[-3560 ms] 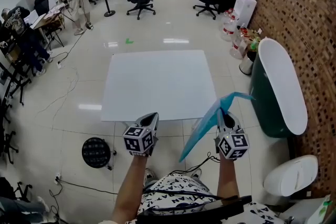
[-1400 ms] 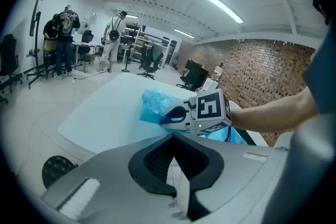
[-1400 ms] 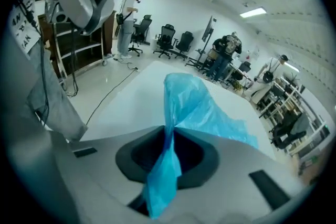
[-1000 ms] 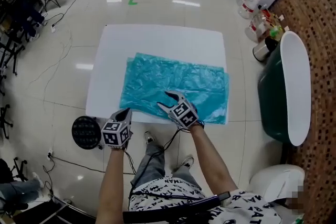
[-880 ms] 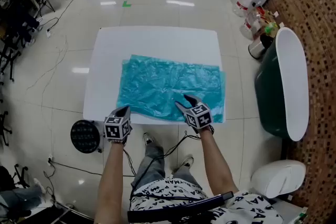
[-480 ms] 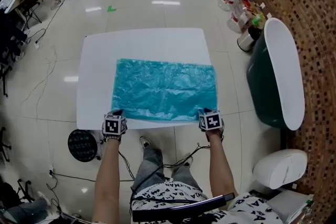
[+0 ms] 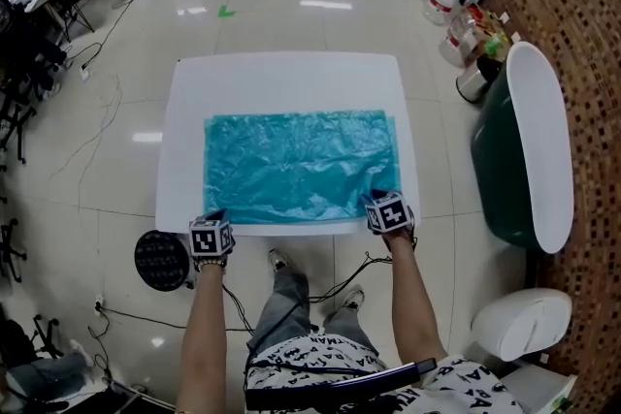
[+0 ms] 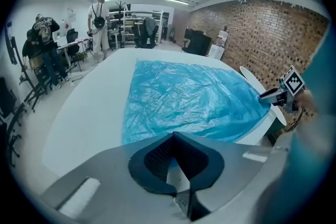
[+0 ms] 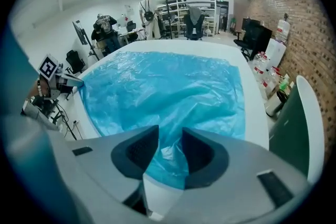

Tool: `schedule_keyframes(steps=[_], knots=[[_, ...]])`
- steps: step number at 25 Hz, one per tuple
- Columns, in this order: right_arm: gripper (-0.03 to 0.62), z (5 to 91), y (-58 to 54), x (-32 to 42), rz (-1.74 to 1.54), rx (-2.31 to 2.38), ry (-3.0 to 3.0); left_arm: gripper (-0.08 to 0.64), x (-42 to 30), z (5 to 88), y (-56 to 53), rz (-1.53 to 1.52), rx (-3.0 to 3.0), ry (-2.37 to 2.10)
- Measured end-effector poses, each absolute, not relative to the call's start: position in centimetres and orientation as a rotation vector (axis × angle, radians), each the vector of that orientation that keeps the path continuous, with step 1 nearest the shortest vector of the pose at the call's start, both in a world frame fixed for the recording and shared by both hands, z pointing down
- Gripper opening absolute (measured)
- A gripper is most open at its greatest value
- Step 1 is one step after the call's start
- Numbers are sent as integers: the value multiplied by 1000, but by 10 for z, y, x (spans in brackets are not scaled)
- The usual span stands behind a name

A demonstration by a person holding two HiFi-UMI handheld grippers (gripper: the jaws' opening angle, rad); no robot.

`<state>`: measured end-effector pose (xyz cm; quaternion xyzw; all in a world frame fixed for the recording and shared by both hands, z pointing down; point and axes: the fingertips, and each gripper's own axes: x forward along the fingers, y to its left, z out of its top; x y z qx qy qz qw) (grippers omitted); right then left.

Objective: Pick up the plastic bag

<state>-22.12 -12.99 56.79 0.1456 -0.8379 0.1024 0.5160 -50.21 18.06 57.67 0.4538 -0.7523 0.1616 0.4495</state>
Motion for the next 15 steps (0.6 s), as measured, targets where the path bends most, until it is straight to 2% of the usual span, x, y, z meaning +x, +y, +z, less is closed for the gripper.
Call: schedule_keyframes(steps=[4,5,12,14,15], knots=[[137,566,-137,-222,258,347,-2025,2,-505,575,175,418,1102,-1869],[165,562,-138,-222,270,350,-2039,2,-507,570,174,410,1095,-1888],[174,494,-137,-222,354,331,-2246,0,-501,499,168,203,1103,-2066],[106,471,-125,-218,366,304,-2316,2,-483,473,162,127,1144,-2104],[47,461,-118,-214,363,293,-2348,2,-471,460,159,88,1175,-2124]])
